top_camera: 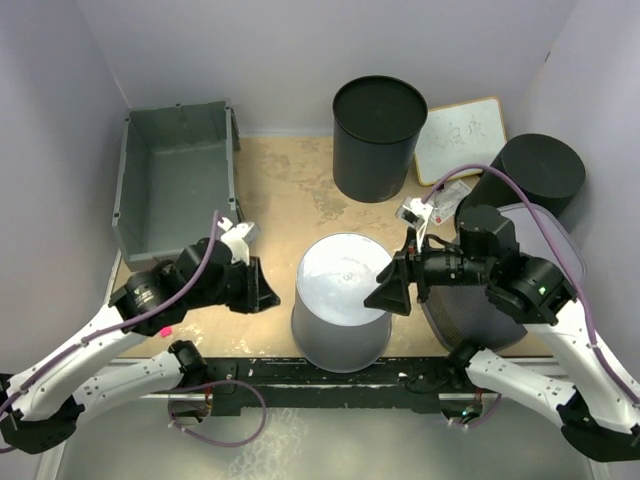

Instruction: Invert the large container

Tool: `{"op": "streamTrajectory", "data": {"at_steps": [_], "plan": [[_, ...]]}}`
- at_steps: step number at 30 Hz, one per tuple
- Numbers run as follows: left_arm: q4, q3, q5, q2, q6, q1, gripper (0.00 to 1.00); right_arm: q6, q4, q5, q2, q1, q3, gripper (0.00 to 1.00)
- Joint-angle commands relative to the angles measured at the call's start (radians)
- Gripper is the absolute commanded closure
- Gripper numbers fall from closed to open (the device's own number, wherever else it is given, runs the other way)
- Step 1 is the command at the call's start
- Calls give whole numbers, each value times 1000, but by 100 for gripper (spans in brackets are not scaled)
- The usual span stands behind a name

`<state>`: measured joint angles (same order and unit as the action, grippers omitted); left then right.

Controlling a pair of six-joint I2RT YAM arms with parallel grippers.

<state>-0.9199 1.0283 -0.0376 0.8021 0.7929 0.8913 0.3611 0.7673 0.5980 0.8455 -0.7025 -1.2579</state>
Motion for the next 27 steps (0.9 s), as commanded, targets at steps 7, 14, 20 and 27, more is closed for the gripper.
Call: {"op": "streamTrajectory", "data": {"at_steps": [7, 14, 20, 27], "plan": [[606, -381, -359, -167, 329, 3, 82, -22, -105, -384, 88, -4, 96, 20], [743, -466, -300, -118, 377, 11, 81, 17, -152, -670, 175, -4, 120, 20], [832, -425, -190, 76, 344, 12, 81, 22, -164, -739, 221, -4, 67, 20], [876, -356, -123, 254, 307, 12, 82, 29, -173, -603, 179, -3, 7, 20]]}}
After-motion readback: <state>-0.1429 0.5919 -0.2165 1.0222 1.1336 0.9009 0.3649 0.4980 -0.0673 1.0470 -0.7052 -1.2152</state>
